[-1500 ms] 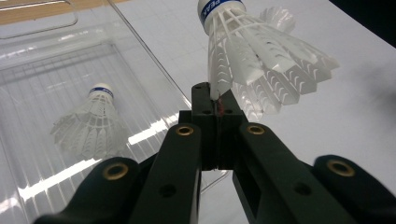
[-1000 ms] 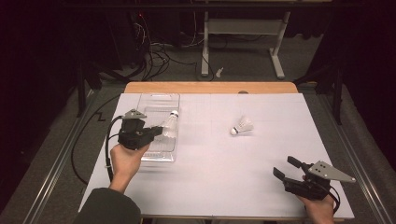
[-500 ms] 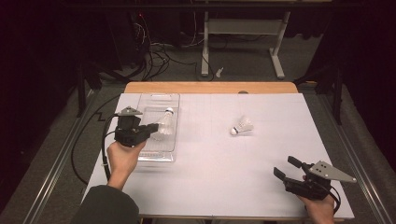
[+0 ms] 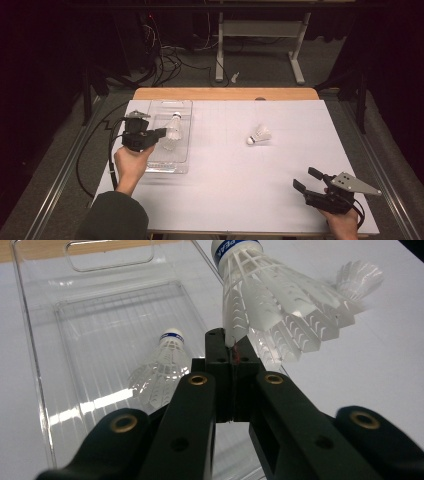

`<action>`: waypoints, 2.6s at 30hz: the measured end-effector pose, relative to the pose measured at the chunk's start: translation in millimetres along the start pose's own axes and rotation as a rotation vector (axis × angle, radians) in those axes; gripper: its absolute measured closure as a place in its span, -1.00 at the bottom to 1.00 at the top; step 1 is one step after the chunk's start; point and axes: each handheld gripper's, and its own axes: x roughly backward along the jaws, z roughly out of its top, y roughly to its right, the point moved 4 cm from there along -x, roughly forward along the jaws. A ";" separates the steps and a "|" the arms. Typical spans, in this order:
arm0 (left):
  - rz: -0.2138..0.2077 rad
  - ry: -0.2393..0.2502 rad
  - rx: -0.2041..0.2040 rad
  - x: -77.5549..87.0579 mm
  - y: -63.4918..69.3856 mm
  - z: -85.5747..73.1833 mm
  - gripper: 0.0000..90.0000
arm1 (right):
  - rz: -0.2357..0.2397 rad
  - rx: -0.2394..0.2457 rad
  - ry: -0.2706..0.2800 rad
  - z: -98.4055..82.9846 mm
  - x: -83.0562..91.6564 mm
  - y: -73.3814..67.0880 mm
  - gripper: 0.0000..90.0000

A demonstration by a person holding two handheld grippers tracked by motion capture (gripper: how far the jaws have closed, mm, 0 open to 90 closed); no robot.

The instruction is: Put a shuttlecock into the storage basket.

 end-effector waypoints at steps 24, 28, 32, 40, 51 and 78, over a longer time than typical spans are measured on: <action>0.041 -0.028 0.036 -23.6 -16.5 17.5 1.00 | 0.000 -0.005 -0.005 -0.7 -1.6 1.2 -0.40; 0.071 -0.044 0.023 -23.3 -19.7 21.5 1.00 | -0.001 -0.004 -0.001 -0.8 -0.1 1.9 -0.40; 0.084 -0.049 0.026 -22.9 -22.7 24.8 1.00 | -0.002 -0.006 -0.001 -0.8 -0.2 2.4 -0.40; 0.094 -0.068 0.041 -29.5 -27.6 29.2 1.00 | 0.005 0.003 -0.007 -0.8 -2.0 0.6 -0.40; 0.105 -0.076 0.041 -38.2 -26.9 34.6 1.00 | 0.004 0.000 -0.005 -0.8 -1.0 0.8 -0.40; 0.116 -0.132 0.056 -82.2 -30.0 28.7 0.39 | -0.010 0.021 -0.005 -0.5 -0.2 -2.1 -0.39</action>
